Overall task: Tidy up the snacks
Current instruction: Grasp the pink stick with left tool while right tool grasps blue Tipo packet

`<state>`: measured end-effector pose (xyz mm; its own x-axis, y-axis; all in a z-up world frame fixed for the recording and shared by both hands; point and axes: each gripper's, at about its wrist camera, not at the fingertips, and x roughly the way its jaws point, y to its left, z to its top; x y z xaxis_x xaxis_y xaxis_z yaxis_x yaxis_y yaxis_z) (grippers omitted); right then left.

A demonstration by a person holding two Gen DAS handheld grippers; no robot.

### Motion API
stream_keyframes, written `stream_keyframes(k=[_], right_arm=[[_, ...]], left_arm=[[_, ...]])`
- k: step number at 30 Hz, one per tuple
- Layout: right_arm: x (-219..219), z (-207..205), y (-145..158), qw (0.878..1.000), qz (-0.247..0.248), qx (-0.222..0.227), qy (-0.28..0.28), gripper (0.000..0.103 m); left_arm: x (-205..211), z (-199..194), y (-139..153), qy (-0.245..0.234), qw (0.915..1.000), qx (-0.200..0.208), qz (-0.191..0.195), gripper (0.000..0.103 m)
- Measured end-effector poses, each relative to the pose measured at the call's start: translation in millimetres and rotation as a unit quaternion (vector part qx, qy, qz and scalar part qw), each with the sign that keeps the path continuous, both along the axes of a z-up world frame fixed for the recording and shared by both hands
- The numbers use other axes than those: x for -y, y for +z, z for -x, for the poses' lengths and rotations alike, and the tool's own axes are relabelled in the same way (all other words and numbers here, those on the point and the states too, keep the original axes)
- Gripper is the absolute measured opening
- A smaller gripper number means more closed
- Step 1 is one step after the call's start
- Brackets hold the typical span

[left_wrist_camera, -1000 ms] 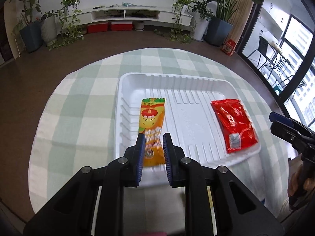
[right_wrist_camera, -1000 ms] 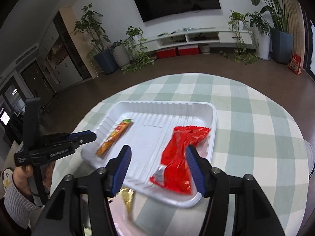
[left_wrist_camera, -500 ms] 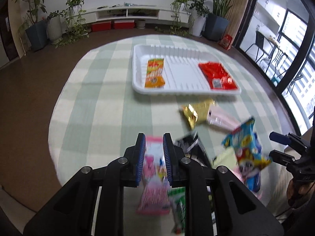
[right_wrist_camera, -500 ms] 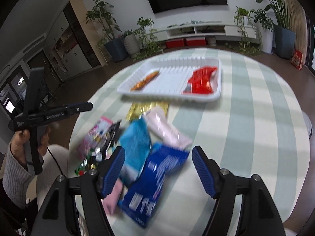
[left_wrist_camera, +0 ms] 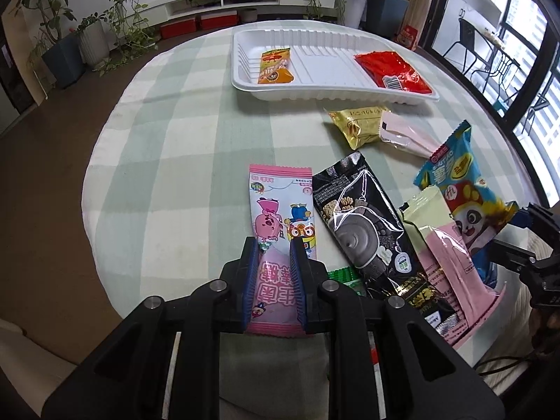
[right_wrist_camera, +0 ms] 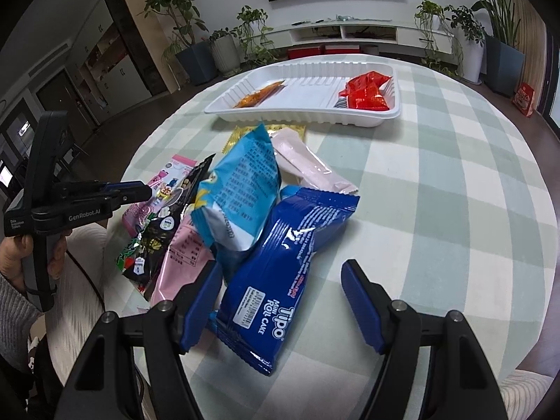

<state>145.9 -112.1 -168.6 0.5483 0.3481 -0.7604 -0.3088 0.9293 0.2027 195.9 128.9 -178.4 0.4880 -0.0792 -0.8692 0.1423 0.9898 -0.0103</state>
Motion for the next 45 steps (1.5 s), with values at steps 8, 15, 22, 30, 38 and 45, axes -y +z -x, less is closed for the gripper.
stream_keyframes(k=[8, 15, 22, 30, 38, 45], right_arm=[[-2.5, -6.6, -10.0, 1.0, 0.016, -0.006, -0.005, 0.073], [-9.4, -10.6, -13.6, 1.0, 0.016, -0.005, 0.009, 0.054], [-5.1, -13.0, -14.7, 1.0, -0.003, -0.003, 0.009, 0.042], [10.4, -12.4, -13.2, 0.999, -0.046, -0.012, -0.003, 0.036], [29.1, -10.2, -9.6, 0.995, -0.092, -0.023, -0.018, 0.034], [38.8, -7.8, -6.2, 0.992, -0.12, -0.026, -0.023, 0.034]], left_arm=[[2.5, -7.8, -4.6, -0.008, 0.9999, -0.002, -0.007, 0.021], [12.9, -9.0, -16.3, -0.019, 0.9996, -0.003, -0.021, 0.046], [8.5, -11.5, -16.6, -0.019, 0.9998, 0.001, 0.0, 0.041], [3.2, -11.4, -15.1, -0.018, 0.9995, 0.005, 0.025, 0.025], [-5.7, -8.7, -11.6, -0.012, 0.9983, 0.002, 0.056, 0.02], [-12.6, -2.2, -6.1, -0.009, 0.9969, 0.002, 0.078, 0.017]])
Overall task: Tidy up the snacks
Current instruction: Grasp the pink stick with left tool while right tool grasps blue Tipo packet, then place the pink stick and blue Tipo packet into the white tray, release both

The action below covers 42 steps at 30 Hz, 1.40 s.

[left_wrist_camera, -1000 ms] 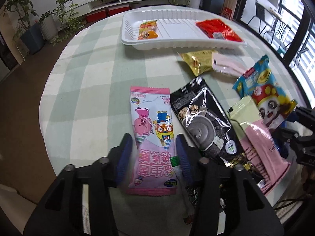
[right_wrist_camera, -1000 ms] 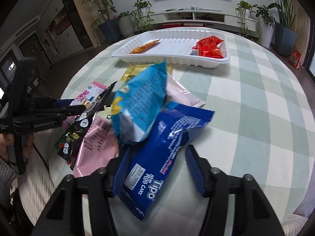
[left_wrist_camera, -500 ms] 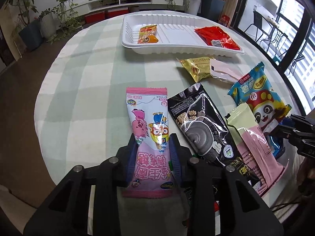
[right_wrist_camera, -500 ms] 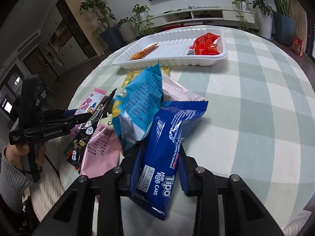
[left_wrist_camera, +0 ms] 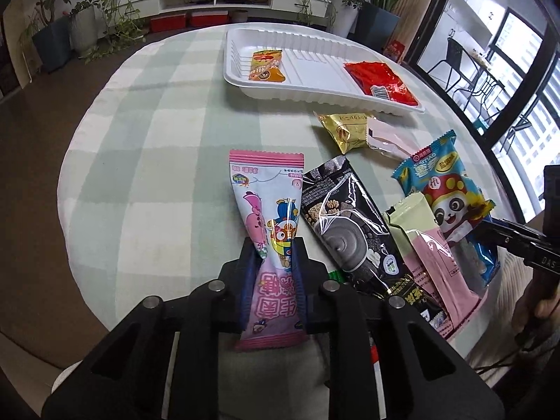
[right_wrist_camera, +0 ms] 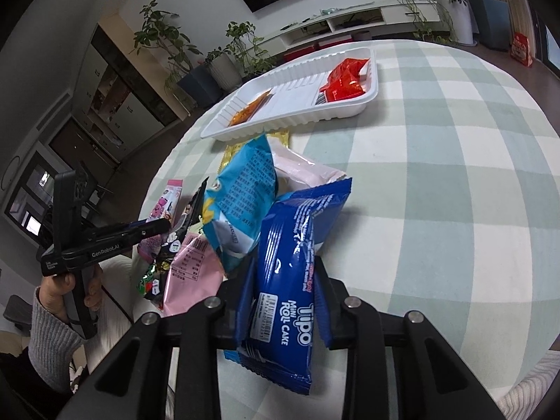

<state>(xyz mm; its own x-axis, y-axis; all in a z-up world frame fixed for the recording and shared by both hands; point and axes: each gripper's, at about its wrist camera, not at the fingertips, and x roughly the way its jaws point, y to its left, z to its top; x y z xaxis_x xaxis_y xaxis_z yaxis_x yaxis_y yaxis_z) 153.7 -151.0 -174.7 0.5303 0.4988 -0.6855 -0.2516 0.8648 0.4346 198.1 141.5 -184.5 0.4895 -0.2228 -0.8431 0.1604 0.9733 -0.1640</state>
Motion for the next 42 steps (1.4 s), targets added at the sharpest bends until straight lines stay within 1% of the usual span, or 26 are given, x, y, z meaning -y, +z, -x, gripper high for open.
stream_keyframes(k=[7, 9, 12, 15, 16, 18, 19, 20, 21, 24, 25, 26, 28, 33, 34, 39, 42], right_arm=[[6.5, 0.6, 5.9, 1.0, -0.03, 0.001, -0.002, 0.034], [9.3, 1.0, 8.0, 0.999, -0.039, 0.002, -0.004, 0.033], [9.5, 0.3, 8.7, 1.0, -0.031, 0.003, -0.006, 0.033], [3.0, 1.0, 6.4, 1.0, -0.005, 0.003, 0.001, 0.033], [-2.8, 1.2, 4.9, 1.0, 0.014, 0.004, 0.006, 0.035], [-9.6, 3.3, 2.8, 0.999, 0.043, 0.009, 0.008, 0.04], [-13.0, 3.2, 1.3, 0.998, 0.057, 0.01, 0.008, 0.047], [-16.5, 3.1, -1.2, 0.997, 0.074, 0.009, 0.012, 0.051], [-22.8, 1.8, -5.1, 0.995, 0.097, 0.005, 0.018, 0.051], [-27.8, 4.2, -8.8, 0.992, 0.12, 0.013, 0.018, 0.051], [-27.7, 4.8, -8.8, 0.992, 0.122, 0.014, 0.019, 0.041], [-26.8, 5.2, -9.1, 0.992, 0.121, 0.015, 0.018, 0.036], [-23.8, 7.1, -8.3, 0.993, 0.116, 0.019, 0.015, 0.034], [-10.8, 10.9, 2.3, 0.997, 0.078, 0.03, 0.003, 0.033], [-4.3, 10.7, 6.1, 0.998, 0.06, 0.03, -0.002, 0.033], [13.2, 1.7, 19.1, 1.0, 0.008, 0.025, -0.009, 0.033], [19.9, -7.3, 26.1, 1.0, -0.013, 0.025, -0.01, 0.033]], left_arm=[[-6.6, 6.7, 8.1, 0.003, 0.9999, 0.005, 0.016, 0.016], [-8.6, 7.7, 11.2, 0.004, 0.9996, 0.007, 0.028, 0.016], [-7.5, 9.2, 14.6, 0.001, 0.9996, 0.01, 0.028, 0.016], [-5.0, 9.6, 15.2, 0.0, 0.9996, 0.011, 0.026, 0.016], [-4.5, 9.7, 15.3, 0.0, 0.9996, 0.011, 0.026, 0.016], [-3.7, 9.9, 14.7, 0.0, 0.9996, 0.011, 0.024, 0.016], [-3.4, 10.3, 14.7, 0.0, 0.9997, 0.011, 0.024, 0.016], [-3.3, 10.3, 14.4, -0.001, 0.9997, 0.01, 0.024, 0.016], [-3.3, 10.5, 14.2, 0.0, 0.9997, 0.01, 0.022, 0.016], [-3.5, 10.0, 12.8, 0.001, 0.9998, 0.008, 0.019, 0.016], [-3.7, 9.7, 12.1, 0.002, 0.9998, 0.008, 0.018, 0.016], [-3.8, 9.5, 11.5, 0.002, 0.9998, 0.007, 0.017, 0.016], [-3.6, 9.7, 11.0, 0.002, 0.9998, 0.007, 0.018, 0.016], [-5.3, 10.0, 13.5, 0.002, 0.9996, 0.008, 0.027, 0.016], [-5.7, 10.1, 14.2, 0.002, 0.9995, 0.008, 0.029, 0.016], [-6.5, 8.0, 22.1, 0.0, 0.9989, 0.012, 0.046, 0.016], [-5.0, 2.9, 29.8, -0.006, 0.998, 0.015, 0.06, 0.016]])
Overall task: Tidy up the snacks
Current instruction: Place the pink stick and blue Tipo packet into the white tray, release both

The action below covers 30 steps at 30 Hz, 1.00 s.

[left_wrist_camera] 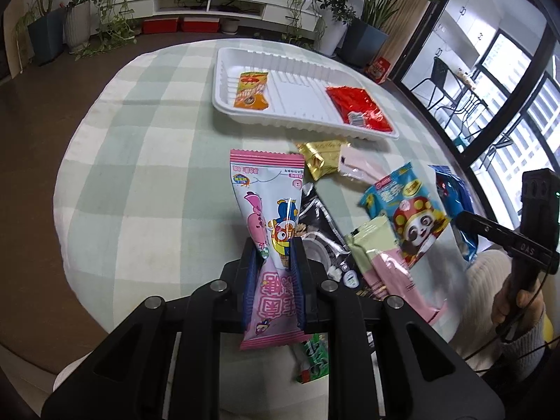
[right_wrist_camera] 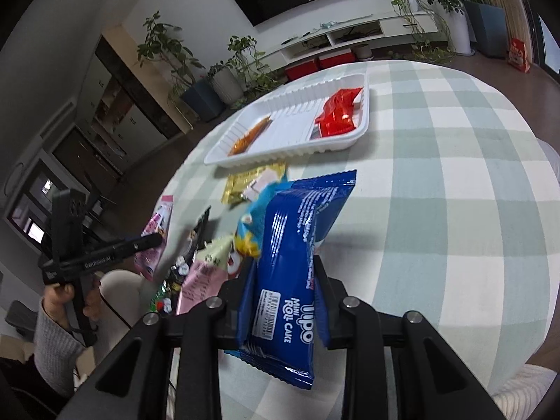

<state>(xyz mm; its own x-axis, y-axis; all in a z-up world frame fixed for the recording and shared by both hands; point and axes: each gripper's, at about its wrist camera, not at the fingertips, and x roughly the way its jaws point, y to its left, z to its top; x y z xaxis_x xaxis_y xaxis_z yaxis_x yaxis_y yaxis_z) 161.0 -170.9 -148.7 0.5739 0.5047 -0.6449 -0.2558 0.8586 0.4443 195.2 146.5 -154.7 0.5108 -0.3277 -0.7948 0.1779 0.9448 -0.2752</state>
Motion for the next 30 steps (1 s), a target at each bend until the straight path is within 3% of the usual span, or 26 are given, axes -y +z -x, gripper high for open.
stream_keyframes(k=[7, 15, 23, 30], right_arm=[[4.7, -43.0, 21.8, 1.0, -0.025, 0.01, 0.009, 0.033], [-10.3, -124.8, 41.5, 0.999, -0.032, 0.014, 0.025, 0.033], [-36.3, -203.4, 30.8, 0.999, -0.003, -0.002, 0.032, 0.033], [-48.6, -233.3, 16.6, 0.999, 0.016, -0.01, 0.034, 0.033]], left_arm=[[13.3, -32.7, 21.2, -0.021, 0.9996, 0.016, 0.009, 0.016], [40.6, -114.7, 36.5, -0.043, 0.9982, 0.022, 0.035, 0.016], [65.7, -189.0, 23.1, -0.05, 0.9984, 0.007, 0.023, 0.016], [73.0, -223.2, 5.0, -0.043, 0.999, -0.003, 0.009, 0.017]])
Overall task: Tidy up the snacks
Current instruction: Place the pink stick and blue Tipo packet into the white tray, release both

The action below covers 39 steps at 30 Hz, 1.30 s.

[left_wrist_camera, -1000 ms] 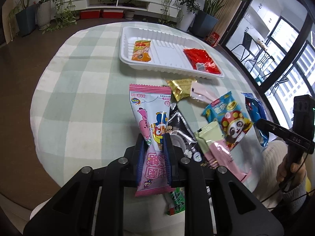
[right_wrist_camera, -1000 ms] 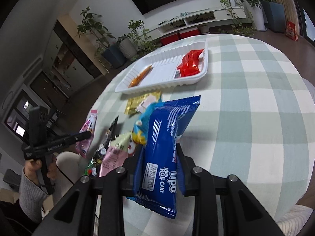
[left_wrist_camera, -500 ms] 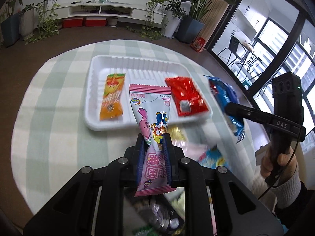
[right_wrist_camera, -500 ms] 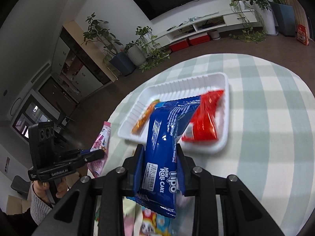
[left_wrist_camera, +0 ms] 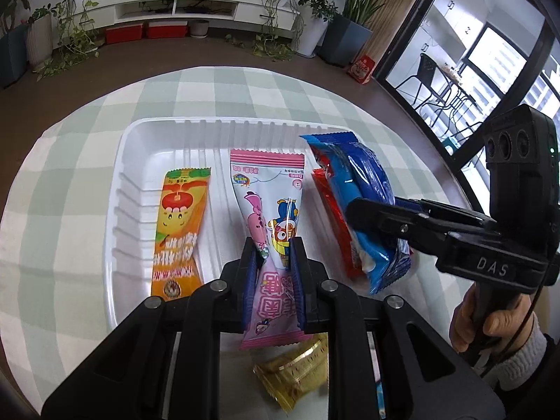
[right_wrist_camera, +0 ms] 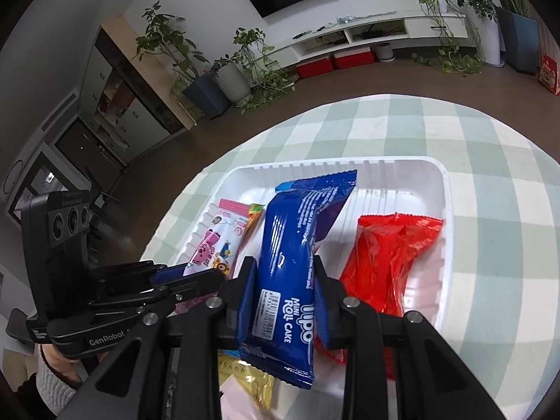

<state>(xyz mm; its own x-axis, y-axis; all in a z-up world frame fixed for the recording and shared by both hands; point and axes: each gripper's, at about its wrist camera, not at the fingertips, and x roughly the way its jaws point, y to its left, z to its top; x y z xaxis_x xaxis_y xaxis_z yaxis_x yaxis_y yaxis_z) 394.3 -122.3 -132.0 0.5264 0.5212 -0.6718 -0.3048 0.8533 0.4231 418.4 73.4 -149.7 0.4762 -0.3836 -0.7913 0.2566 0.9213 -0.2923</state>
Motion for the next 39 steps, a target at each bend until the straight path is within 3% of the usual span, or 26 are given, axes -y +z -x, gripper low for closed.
stream_keyframes(k=[3, 7, 11, 25, 33, 39], right_arm=[[-5.4, -8.8, -7.9, 1.0, 0.015, -0.007, 0.001, 0.033], [-10.3, -10.0, -13.3, 0.999, 0.044, -0.005, 0.0, 0.037], [-9.7, -3.7, -7.9, 0.999, 0.053, 0.01, -0.006, 0.052], [-9.6, 56.6, 24.6, 0.994, 0.08, 0.07, 0.002, 0.057], [-8.3, 126.2, 33.1, 0.989, 0.108, 0.099, 0.024, 0.064], [-13.0, 180.5, 12.0, 0.983, 0.151, 0.095, 0.036, 0.067]], left_arm=[[3.9, -8.8, -8.2, 0.004, 0.9997, 0.0, -0.025, 0.018], [0.9, -16.2, -16.6, 0.018, 0.9994, 0.0, -0.03, 0.019], [-1.6, -18.5, -20.2, 0.024, 0.9988, 0.002, -0.043, 0.019], [-12.7, 0.5, 1.2, 0.043, 0.998, 0.023, -0.039, 0.023], [-14.6, 55.5, 17.8, 0.028, 0.9977, 0.043, -0.044, 0.023], [-26.2, 116.2, 13.6, 0.024, 0.9983, 0.035, -0.041, 0.023]])
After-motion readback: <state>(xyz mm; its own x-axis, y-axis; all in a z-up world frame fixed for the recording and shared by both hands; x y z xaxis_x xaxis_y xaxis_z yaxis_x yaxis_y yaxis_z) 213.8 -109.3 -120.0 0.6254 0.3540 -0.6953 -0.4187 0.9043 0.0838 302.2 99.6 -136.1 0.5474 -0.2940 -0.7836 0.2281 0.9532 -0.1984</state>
